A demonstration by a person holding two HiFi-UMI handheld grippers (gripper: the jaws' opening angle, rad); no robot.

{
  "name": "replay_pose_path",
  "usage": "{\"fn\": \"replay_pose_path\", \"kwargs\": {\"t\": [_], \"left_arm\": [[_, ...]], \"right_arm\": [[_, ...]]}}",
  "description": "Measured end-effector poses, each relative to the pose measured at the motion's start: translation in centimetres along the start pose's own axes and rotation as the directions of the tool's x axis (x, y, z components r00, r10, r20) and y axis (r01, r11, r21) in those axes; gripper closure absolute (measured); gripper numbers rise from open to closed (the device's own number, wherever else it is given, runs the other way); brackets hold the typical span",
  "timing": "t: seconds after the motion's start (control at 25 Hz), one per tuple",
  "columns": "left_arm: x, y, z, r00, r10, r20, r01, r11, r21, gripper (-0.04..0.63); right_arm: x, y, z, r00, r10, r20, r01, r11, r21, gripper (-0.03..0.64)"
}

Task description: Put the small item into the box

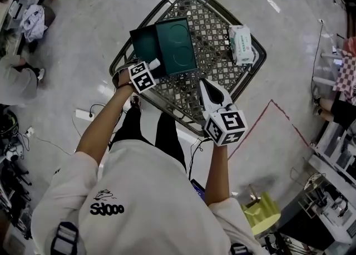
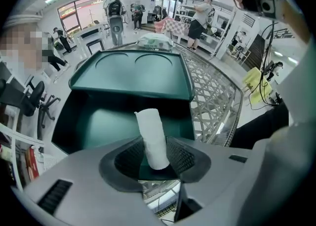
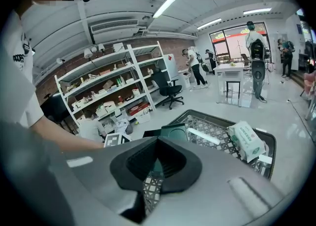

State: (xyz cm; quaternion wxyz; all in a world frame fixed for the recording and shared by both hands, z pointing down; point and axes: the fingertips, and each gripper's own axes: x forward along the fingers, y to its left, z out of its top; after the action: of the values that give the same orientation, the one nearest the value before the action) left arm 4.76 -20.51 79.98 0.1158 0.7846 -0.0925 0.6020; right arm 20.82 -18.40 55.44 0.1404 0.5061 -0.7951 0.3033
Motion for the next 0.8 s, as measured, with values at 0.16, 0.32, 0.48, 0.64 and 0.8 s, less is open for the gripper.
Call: {"fn": "replay_pose_path", "kwargs": {"t": [0.16,0.32,0.48,0.64,0.8], "left_arm": [[0.8,0.2,0.0,1.000,0.007,-0.012,-0.008,1.000,-0.023,0.448],[1.0,0.4,0.1,1.000,0.007,-0.015,-0.008,1.000,-0.028,0.447],[0.9,0.2,0.2,1.000,-0.001,0.002,0.001,0.999,-0.038,0.433],[0.3,0.2,0.3,1.000,0.011,0.005,-0.011,1.000,-0.012,0.419],[-1.8,1.1,0.8,0.998,0.045,0.046,-0.044,0.999,-0.031,0.419]], "right_arm": [[0.5,0.0,-0.6,1.000,-0.001,-0.024,0.001,1.000,0.012,0.606],[0.8,-0.4,-0.8,0.999,-0.030,-0.041,0.030,1.000,-0.007,0.606],[0.9,-0.4,-0.4,0.999,-0.029,-0.032,0.029,1.000,-0.005,0.606],[0.8,-0.1,0.2,0.999,-0.029,-0.022,0.029,1.000,-0.006,0.606],[0.2,0.4,1.0,1.000,-0.030,0.000,0.030,1.000,0.005,0.606]]}}
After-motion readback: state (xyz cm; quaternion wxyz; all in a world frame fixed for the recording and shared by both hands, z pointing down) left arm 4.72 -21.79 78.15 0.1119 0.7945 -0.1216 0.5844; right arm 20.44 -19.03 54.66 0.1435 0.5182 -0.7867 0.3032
